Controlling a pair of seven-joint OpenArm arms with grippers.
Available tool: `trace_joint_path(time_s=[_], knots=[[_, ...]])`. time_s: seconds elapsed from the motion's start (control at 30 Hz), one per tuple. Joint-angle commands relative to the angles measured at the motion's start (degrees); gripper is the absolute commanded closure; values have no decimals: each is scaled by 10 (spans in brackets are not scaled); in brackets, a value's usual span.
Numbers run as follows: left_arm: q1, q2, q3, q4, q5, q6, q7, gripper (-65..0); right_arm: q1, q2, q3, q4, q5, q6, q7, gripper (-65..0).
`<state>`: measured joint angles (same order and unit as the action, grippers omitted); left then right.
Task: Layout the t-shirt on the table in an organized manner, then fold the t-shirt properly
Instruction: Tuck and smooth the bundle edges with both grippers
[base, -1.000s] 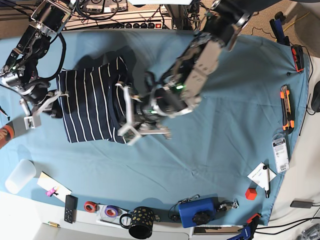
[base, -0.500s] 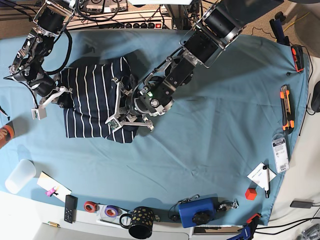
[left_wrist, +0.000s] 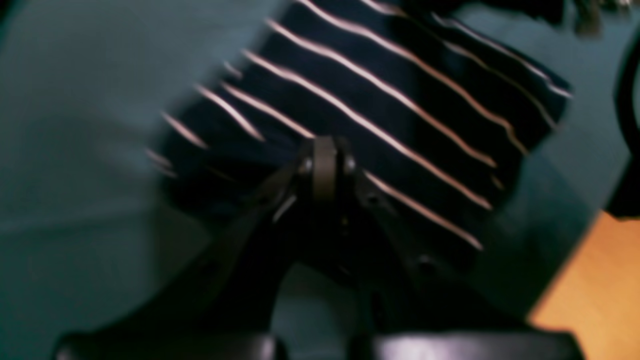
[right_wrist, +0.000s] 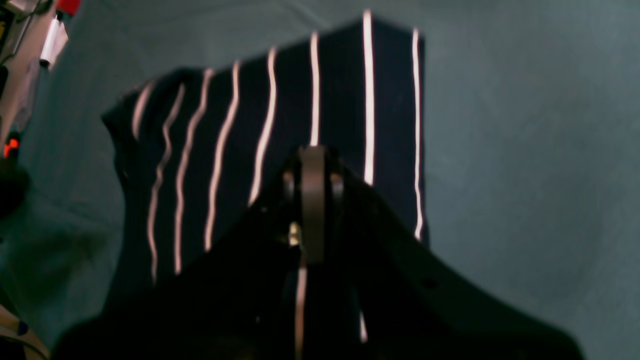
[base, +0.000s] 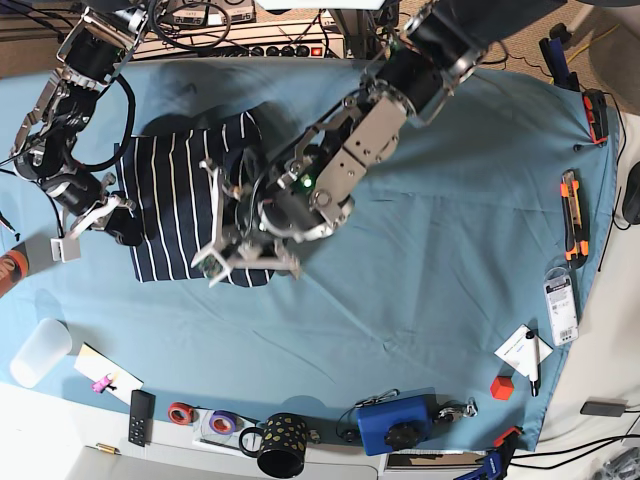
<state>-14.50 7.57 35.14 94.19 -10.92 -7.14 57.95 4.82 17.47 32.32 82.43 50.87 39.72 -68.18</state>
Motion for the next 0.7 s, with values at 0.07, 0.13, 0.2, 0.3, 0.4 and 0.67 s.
trace_joint_path(time_s=[0.07, 0.13, 0.2, 0.3, 0.4, 0.67], knots=[[40, 14, 0, 3, 3, -4, -30, 0, 15, 11, -5, 8, 11, 3, 7, -13], [68, 14, 0, 3, 21, -5, -64, 0, 15, 11, -25, 8, 10, 3, 8, -13], [91, 14, 0, 3, 38, -5, -91, 0, 15, 11, -62, 6, -3, 3, 13, -13], [112, 14, 0, -14, 71, -3, -127, 0, 16, 11, -126, -4, -84, 3, 71, -13], [112, 14, 0, -56, 101, -2, -148, 0, 16, 11, -168, -23, -163, 3, 127, -13], [82, 14, 0, -94, 96, 0, -127, 0, 28, 11, -165, -32, -156, 3, 107, -13]])
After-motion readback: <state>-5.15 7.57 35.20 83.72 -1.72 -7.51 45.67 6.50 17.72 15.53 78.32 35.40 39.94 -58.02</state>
